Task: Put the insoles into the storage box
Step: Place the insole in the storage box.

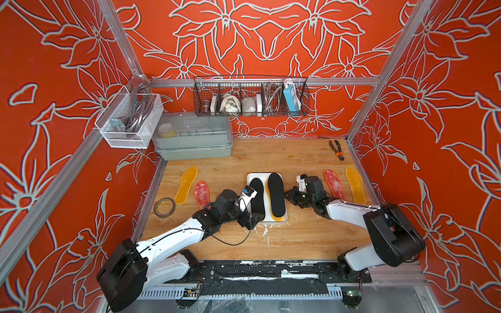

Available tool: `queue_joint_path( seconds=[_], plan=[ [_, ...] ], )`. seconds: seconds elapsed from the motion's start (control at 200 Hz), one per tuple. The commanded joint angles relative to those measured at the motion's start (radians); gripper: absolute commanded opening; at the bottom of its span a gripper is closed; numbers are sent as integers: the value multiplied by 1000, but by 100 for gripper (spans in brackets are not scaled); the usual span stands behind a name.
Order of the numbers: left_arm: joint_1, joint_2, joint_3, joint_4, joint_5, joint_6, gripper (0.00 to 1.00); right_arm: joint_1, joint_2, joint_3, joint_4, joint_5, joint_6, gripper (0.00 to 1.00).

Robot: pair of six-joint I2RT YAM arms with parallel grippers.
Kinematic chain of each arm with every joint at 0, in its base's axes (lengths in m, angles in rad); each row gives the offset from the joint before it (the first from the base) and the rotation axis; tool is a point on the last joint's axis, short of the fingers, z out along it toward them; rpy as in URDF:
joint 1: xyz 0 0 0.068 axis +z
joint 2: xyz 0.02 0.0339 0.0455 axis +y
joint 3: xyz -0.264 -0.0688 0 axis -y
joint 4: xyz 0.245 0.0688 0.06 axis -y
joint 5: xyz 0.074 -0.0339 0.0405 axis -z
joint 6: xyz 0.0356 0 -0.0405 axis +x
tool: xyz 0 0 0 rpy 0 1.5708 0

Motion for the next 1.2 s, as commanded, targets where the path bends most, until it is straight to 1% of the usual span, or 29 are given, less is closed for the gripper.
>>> queue_joint_path(
  seconds=[0.0,0.335,0.41,0.58,0.821,1.196],
  plan=[
    [-6,-1,-3,1,-5,11,100,13,20,28,17,28,-18,0],
    [-6,6,0,-2,-5,11,100,20,22,40,-23,45,-38,0],
    [-6,7,-1,-2,-4,11,100,21,18,45,-47,53,-42,3],
    [-6,10,1,-2,-3,9,100,21,12,55,-83,61,-59,4],
    [-6,13,4,-4,-2,9,100,26,30,81,-115,37,-82,4],
    [-6,15,7,-9,-4,9,100,42,50,100,-125,31,-89,7]
  ],
)
